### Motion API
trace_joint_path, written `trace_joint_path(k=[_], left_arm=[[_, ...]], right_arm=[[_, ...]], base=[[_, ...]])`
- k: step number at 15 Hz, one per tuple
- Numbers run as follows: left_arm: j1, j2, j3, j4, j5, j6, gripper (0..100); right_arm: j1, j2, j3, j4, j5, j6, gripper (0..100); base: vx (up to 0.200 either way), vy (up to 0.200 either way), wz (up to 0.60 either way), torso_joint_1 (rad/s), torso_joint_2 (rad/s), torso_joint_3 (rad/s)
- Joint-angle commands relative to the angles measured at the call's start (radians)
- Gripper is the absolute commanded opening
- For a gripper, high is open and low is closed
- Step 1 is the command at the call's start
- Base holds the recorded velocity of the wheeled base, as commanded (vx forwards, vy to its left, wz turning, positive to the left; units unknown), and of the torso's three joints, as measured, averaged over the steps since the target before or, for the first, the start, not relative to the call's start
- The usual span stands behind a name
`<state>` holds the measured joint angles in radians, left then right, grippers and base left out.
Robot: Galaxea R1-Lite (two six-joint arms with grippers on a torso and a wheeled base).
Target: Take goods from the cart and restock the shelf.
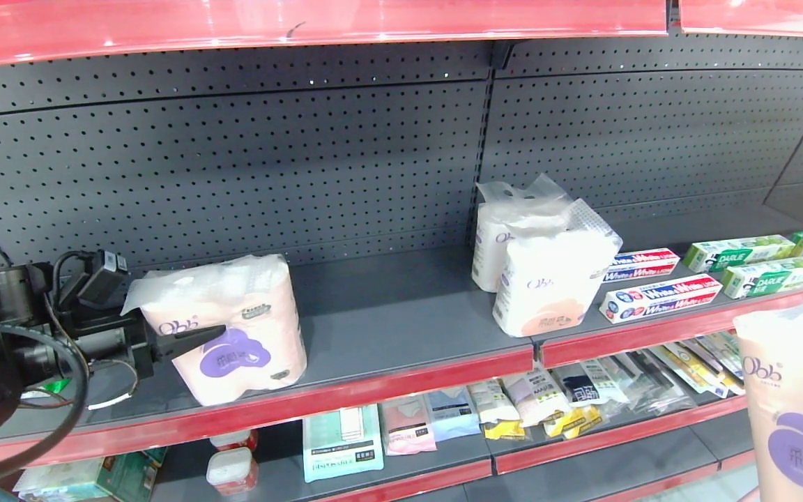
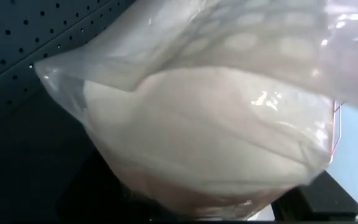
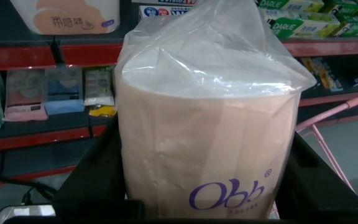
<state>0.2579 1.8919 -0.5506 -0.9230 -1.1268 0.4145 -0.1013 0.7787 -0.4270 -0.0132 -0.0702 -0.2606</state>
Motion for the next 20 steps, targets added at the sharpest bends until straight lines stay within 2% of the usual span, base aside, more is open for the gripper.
trace_joint_path(k=[1, 4, 6, 7, 9, 13, 16, 20], left_arm=[[0.004, -0.001, 0.0, 0.0, -0.005, 0.001, 0], [0.004, -0.001, 0.0, 0.0, -0.021, 0.024, 0], [0.004, -0.001, 0.0, 0.0, -0.024, 0.027, 0], [0.004, -0.001, 0.0, 0.0, -0.025, 0.052, 0], [0.004, -0.002, 0.001, 0.001, -0.027, 0.081, 0], [0.004, -0.024, 0.011, 0.004, -0.042, 0.081, 0], [0.004, -0.042, 0.072, 0.001, -0.039, 0.084, 0], [0.031, -0.039, 0.077, 0.001, -0.037, 0.086, 0]], right_arm=[[0.0, 0.005, -0.001, -0.001, 0.0, 0.0, 0], [0.0, 0.007, -0.006, 0.001, 0.0, -0.002, 0], [0.0, 0.007, -0.007, -0.001, -0.002, -0.002, 0], [0.0, 0.008, -0.007, 0.001, -0.002, -0.002, 0], [0.0, 0.008, -0.01, 0.001, -0.002, -0.003, 0], [0.0, 0.008, -0.01, 0.001, -0.002, -0.003, 0], [0.0, 0.005, -0.009, 0.001, -0.002, -0.003, 0], [0.0, -0.001, -0.009, 0.001, -0.002, -0.003, 0]], base=[[0.0, 0.0, 0.0, 0.0, 0.0, 0.0], [0.0, 0.0, 0.0, 0.0, 0.0, 0.0], [0.0, 0.0, 0.0, 0.0, 0.0, 0.0], [0.0, 0.0, 0.0, 0.0, 0.0, 0.0], [0.0, 0.0, 0.0, 0.0, 0.0, 0.0], [0.0, 0.0, 0.0, 0.0, 0.0, 0.0], [0.0, 0.0, 0.0, 0.0, 0.0, 0.0], [0.0, 0.0, 0.0, 0.0, 0.0, 0.0]])
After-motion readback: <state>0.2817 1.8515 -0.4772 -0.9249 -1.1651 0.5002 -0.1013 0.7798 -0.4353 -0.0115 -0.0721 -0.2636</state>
